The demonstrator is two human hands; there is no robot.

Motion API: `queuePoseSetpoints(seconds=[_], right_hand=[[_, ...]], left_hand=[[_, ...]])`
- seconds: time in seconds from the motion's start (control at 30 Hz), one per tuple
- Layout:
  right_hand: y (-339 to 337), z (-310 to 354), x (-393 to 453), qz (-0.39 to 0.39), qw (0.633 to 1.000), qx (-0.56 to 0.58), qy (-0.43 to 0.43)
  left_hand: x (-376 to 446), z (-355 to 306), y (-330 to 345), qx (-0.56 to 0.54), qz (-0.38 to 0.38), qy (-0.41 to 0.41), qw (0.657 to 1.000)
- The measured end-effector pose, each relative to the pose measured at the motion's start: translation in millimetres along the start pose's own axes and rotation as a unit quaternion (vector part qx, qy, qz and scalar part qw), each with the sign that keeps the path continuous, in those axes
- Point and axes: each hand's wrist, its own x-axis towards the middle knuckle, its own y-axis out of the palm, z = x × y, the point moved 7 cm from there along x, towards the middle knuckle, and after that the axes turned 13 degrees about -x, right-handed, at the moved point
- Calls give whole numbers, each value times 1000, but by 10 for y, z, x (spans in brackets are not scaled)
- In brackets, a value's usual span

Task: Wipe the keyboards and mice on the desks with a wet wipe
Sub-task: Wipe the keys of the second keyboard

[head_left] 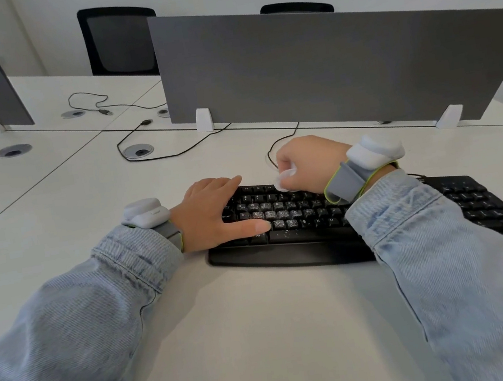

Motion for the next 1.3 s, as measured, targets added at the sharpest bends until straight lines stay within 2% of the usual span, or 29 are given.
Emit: queuePoseSetpoints(seconds=[0.07, 0.17, 0.3, 0.4, 0.5, 0.63, 0.73, 0.9, 1.0, 1.1, 1.2, 1.3], right_hand=[[-27, 89, 0, -29, 999, 36, -15], [41, 150, -21, -26, 999, 41, -23], [94, -28, -119, -28, 999, 19, 16], [61, -126, -209, -85, 994, 26, 60], [40, -48, -252, -136, 986, 73, 61], [139, 61, -221, -99, 992, 59, 46], [180, -87, -235, -79, 994, 36, 72], [107, -176, -282, -130, 986, 63, 82], [160, -26, -266, -105, 992, 60, 46], [163, -120, -285, -75, 994, 28, 70], [109, -216, -310, -89, 991, 15, 100], [73, -86, -297, -110, 989, 48, 86]], left_hand=[[3, 2, 3, 1, -1, 7, 1000], [12, 3, -5, -1, -7, 12, 1000], [19, -45, 23, 14, -11, 27, 999], [57, -60, 55, 46, -37, 50, 997], [57, -98, 93, 64, -54, 54, 995], [5, -134, 90, 50, -67, 39, 996], [6, -109, 62, 44, -70, 27, 996], [10, -114, 76, 45, -53, 23, 997], [6, -122, 81, 43, -51, 28, 997], [-5, -132, 80, 36, -48, 29, 998], [-22, -146, 81, 34, -49, 29, 998], [-19, -131, 89, 34, -47, 29, 998]])
